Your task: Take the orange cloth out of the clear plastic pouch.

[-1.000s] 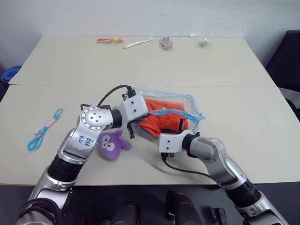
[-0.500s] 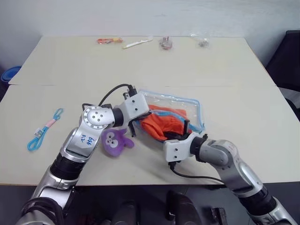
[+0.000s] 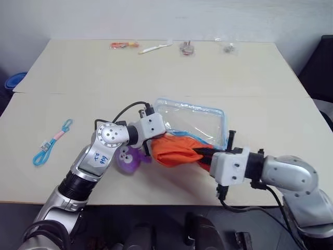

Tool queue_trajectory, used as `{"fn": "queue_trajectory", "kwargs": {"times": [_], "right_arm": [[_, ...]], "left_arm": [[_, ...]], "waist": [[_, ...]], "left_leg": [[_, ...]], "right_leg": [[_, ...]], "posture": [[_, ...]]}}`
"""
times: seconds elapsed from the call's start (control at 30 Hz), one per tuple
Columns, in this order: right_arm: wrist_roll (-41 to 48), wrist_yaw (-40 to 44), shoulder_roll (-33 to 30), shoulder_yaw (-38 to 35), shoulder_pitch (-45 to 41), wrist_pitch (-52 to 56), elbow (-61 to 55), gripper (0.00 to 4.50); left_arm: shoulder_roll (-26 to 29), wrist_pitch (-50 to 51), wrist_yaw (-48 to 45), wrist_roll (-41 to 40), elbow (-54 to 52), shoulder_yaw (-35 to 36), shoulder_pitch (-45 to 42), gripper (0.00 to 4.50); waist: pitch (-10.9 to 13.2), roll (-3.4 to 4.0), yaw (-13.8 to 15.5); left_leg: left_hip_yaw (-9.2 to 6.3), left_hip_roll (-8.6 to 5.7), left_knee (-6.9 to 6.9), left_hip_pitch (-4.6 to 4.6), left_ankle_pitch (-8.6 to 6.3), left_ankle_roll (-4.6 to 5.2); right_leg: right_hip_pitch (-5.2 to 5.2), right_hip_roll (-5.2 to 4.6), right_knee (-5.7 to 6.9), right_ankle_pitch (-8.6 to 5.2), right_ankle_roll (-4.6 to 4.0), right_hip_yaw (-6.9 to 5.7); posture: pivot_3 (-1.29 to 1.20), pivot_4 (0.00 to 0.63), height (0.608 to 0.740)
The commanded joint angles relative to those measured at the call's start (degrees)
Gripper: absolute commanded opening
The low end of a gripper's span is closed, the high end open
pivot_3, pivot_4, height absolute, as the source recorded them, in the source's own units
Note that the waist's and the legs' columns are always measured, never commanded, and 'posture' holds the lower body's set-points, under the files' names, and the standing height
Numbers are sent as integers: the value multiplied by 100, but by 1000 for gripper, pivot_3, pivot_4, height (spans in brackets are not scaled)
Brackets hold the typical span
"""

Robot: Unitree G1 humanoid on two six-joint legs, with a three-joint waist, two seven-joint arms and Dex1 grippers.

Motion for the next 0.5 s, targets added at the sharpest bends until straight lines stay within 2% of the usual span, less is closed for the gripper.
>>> {"fn": "queue_trajectory", "kwargs": {"times": [0.03, 0.17, 0.27, 0.37, 0.5], "right_arm": [[1054, 158, -322, -1021, -88, 751, -496, 0], [2275, 438, -936, -2203, -171, 1640, -482, 0], [2791, 623, -1409, -2885, -134, 1958, -241, 0], [2790, 839, -1822, -3526, -55, 1972, 583, 0], [2540, 1044, -2187, -3969, 44, 1586, 1834, 0]], "left_arm": [[-5, 172, -201, -339, -224, 286, -12, 672], [94, 493, -383, -683, -438, 557, -47, 1880], [293, 890, -734, -1168, -641, 829, -47, 2759], [935, 1775, -1816, -2428, -930, 1408, -24, 3703], [1793, 2452, -3034, -3707, -884, 1858, -194, 3703]], "waist": [[1, -1, 15], [2, -2, 18], [2, -3, 15], [4, -6, 9], [6, -6, -5]], "left_leg": [[-1, 1, 1, -2, 0, 1], [-3, 4, 3, -2, -1, 4], [-3, 4, -1, -3, -2, 5], [-1, 6, -1, -2, -2, 5], [5, 16, -2, 2, -2, 5]], "right_leg": [[0, -2, 0, 0, 0, 0], [1, -5, 1, 0, 0, 0], [1, -3, -1, 0, 0, -1], [0, -3, -1, 0, 0, 1], [1, -4, 0, 0, 0, 7]], "posture": [[0, 150, 740], [0, 150, 740], [0, 150, 740], [0, 150, 740], [0, 150, 740]]}}
